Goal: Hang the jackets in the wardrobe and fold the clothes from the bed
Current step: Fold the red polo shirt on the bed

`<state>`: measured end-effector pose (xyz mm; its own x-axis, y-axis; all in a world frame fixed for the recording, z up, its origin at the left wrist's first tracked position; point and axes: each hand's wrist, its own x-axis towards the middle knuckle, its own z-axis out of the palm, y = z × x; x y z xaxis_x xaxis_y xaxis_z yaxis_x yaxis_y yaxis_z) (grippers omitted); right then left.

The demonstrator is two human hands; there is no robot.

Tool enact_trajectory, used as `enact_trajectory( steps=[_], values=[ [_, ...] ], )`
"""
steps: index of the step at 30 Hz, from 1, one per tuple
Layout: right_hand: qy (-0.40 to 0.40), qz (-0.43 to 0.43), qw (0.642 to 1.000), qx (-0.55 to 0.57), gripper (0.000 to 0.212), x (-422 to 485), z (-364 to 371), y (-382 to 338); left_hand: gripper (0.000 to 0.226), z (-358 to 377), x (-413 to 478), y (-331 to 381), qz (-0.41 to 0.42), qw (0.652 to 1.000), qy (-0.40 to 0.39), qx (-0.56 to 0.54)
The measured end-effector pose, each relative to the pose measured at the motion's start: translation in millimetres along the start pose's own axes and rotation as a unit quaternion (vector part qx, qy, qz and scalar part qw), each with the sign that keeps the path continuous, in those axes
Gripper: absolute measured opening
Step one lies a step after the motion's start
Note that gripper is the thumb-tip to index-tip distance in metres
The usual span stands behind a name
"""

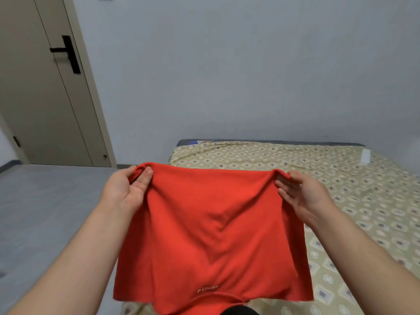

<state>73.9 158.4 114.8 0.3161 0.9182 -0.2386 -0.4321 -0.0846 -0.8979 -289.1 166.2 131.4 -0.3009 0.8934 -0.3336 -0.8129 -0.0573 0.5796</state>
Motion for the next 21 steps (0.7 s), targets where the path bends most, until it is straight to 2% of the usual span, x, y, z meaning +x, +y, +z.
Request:
enact_trajectory(
  steps=[2,4,6,8,11,14,15,16,19,20,21],
  values=[
    [-0.027,0.001,0.999,-0.026,0.022,18,4,12,0.015,-4,22,-15,-0.011,1.0,-0.009,0.006],
    [-0.055,-0.003,0.996,-0.068,0.044,34,11,27,0.034,-11,46,-30,0.008,0.998,-0.039,0.057],
    [-0.056,0.004,0.99,-0.13,0.067,52,8,50,0.059,-25,63,-47,0.015,0.984,-0.063,0.164],
    [-0.051,0.038,0.978,-0.198,0.076,65,-5,80,0.061,-50,75,-66,-0.005,0.96,-0.051,0.276],
    [-0.034,0.098,0.931,-0.35,0.056,77,-36,135,0.038,-104,88,-104,-0.057,0.898,-0.01,0.436],
    [-0.007,0.146,0.894,-0.424,0.026,74,-58,179,0.007,-151,86,-141,-0.128,0.801,-0.02,0.584],
    [0.006,0.145,0.887,-0.439,0.022,76,-63,191,0.004,-159,84,-151,-0.135,0.777,-0.028,0.614],
    [0.019,0.142,0.881,-0.451,0.025,76,-64,198,0.01,-163,84,-159,-0.125,0.76,-0.025,0.637],
    [0.077,0.139,0.885,-0.437,0.036,86,-65,213,0.022,-161,86,-171,-0.087,0.732,0.003,0.676],
    [0.094,0.145,0.884,-0.434,0.034,88,-62,214,0.027,-160,88,-174,-0.096,0.736,0.005,0.67],
    [0.103,0.157,0.887,-0.422,0.03,89,-60,215,0.029,-158,89,-176,-0.12,0.755,0.008,0.644]
  ],
)
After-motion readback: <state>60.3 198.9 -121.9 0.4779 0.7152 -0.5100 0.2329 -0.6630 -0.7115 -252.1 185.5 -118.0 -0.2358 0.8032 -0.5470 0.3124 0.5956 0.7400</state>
